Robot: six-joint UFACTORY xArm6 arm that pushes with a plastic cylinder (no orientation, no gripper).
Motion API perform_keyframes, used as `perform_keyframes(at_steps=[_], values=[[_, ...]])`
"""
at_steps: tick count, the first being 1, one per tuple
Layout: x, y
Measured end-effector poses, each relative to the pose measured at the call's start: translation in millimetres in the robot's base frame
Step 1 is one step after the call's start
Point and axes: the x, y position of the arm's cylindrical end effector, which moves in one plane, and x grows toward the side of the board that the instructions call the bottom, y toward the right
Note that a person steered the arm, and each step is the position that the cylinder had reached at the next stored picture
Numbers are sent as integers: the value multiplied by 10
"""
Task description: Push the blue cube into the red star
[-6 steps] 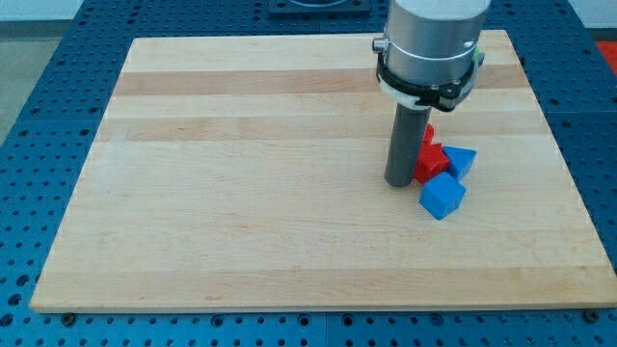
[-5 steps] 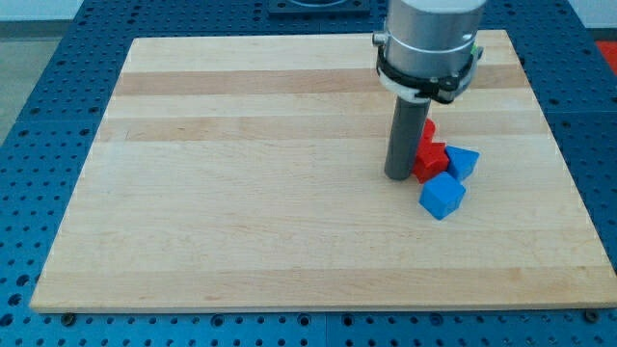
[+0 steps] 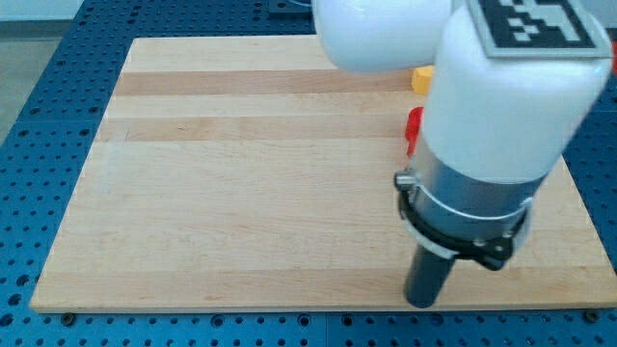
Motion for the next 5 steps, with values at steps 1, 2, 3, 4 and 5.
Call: perform_keyframes(at_steps=[1, 2, 3, 4, 5], values=[[-324, 225], [-681, 280], [-980, 325], [-1322, 325], [-1714, 325]])
